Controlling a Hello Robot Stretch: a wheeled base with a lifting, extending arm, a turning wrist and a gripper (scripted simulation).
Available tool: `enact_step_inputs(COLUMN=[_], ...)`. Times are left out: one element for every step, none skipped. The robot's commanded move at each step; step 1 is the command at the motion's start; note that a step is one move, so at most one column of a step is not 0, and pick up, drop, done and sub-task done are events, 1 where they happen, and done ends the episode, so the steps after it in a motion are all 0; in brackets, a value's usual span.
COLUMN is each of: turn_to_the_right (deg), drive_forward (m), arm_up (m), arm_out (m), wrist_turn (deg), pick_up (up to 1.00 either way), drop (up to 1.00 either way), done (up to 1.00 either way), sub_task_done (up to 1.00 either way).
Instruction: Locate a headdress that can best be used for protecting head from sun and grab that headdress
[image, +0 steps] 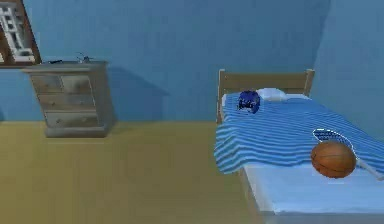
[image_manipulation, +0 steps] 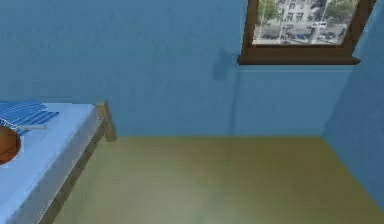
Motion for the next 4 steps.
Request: enact_step_inputs(turn_to_the_right=[-45.0,-45.0,-45.0,0.0], drive_forward=[0.00,0.00,0.00,1.00], arm_up=[0.00,0.00,0.00,0.00], arm_out=[0.00,0.00,0.00,0.00], wrist_turn=[0.0,0.0,0.0,0.0], pick_up=[0.00,0.00,0.00,0.00], drop=[0.00,0.00,0.00,0.00], done=[0.00,0.00,0.00,0.00], sub_task_done=[0.00,0.00,0.00,0.00])
